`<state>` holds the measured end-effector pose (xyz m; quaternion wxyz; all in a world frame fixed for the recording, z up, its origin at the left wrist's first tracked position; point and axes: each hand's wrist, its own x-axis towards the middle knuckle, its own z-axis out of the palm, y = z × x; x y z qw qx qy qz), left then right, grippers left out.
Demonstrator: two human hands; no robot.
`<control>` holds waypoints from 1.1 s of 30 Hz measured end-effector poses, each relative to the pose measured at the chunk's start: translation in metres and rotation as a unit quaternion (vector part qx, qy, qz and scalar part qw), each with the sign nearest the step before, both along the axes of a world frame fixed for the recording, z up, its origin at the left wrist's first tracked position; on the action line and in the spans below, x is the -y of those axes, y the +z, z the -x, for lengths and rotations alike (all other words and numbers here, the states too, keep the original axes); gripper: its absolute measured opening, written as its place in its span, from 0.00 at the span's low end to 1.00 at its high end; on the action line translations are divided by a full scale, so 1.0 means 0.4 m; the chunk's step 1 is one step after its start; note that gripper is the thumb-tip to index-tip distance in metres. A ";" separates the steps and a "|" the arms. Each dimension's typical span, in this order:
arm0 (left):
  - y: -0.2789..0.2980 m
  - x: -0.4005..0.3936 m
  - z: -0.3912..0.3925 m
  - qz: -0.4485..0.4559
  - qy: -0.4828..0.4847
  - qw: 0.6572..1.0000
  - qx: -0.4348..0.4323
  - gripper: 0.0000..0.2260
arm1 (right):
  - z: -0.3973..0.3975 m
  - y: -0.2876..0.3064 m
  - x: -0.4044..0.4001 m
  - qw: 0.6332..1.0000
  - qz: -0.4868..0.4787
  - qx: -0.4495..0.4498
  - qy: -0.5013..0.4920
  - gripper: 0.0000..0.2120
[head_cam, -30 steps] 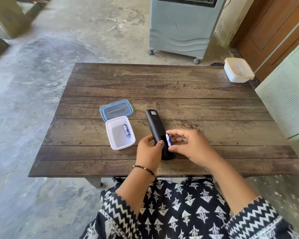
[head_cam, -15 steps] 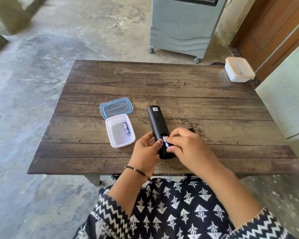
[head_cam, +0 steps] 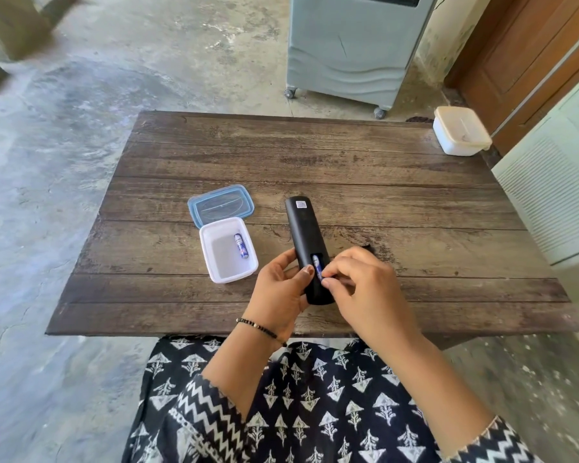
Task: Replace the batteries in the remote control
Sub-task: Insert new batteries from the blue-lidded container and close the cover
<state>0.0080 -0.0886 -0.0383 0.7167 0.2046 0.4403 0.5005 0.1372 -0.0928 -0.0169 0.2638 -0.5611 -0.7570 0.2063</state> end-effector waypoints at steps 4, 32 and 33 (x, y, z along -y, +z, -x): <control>0.004 -0.008 0.001 0.004 0.006 1.000 0.006 0.11 | -0.004 0.009 0.041 0.993 -0.047 0.097 0.043 0.10; 0.028 -0.002 -0.013 0.004 -0.042 0.999 -0.007 0.11 | -0.002 0.015 0.034 0.972 -0.049 0.230 0.016 0.23; 0.031 -0.003 -0.010 0.003 -0.040 0.999 -0.010 0.11 | -0.004 0.009 0.033 0.977 -0.040 0.210 0.017 0.23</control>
